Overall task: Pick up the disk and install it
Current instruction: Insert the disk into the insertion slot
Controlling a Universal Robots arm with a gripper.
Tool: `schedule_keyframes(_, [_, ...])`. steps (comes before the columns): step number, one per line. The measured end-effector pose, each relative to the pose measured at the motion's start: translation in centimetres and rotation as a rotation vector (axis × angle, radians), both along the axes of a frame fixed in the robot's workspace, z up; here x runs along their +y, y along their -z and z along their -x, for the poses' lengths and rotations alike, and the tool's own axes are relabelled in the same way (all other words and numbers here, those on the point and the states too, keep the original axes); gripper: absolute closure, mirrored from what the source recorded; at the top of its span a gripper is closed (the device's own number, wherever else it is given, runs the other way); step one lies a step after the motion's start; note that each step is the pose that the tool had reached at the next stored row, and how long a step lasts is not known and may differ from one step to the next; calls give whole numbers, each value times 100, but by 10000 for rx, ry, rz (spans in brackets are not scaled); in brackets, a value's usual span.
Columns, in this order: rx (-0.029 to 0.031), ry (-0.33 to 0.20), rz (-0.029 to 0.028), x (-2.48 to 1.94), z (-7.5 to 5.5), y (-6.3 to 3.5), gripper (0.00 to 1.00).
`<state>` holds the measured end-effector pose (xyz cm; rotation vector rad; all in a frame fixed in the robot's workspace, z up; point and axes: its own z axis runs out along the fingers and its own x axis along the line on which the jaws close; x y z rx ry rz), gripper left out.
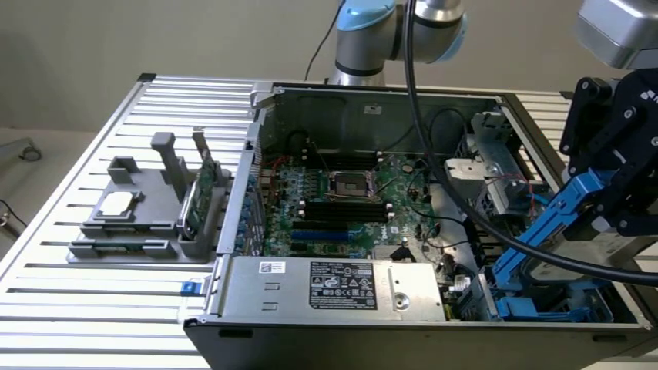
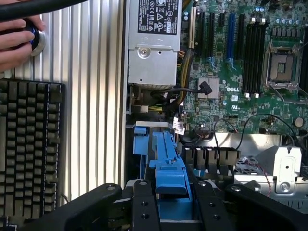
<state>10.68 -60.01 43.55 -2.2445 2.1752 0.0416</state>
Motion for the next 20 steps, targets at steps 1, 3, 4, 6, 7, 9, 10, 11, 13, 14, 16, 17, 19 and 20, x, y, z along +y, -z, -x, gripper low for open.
schedule_keyframes(1, [-10, 0, 2, 0, 2, 0, 67])
schedule_keyframes(3, [-11, -2, 3, 0, 4, 0, 67])
schedule_keyframes(4, [-12, -1, 2, 1, 7, 1, 67])
schedule_keyframes(6, [-12, 1, 2, 0, 15, 1, 67])
schedule_keyframes(7, [-12, 0, 2, 0, 18, 1, 67])
schedule_keyframes(9, [-21, 0, 3, -1, 26, 1, 67])
schedule_keyframes(10, [-36, 0, 1, -2, 32, 3, 67])
schedule_keyframes(11, [-57, -1, 0, -2, 37, 4, 67])
schedule_keyframes(13, [-126, 0, 3, -3, 48, 9, 67])
schedule_keyframes(14, [-176, 0, 3, -3, 55, 14, 67])
schedule_keyframes(16, [-271, 1, 2, -3, 79, 24, 67])
schedule_keyframes(17, [-294, 3, 2, -3, 91, 29, 67])
schedule_keyframes(19, [-314, 6, 1, -3, 111, 37, 67])
schedule_keyframes(20, [-323, 10, 2, -3, 121, 41, 67])
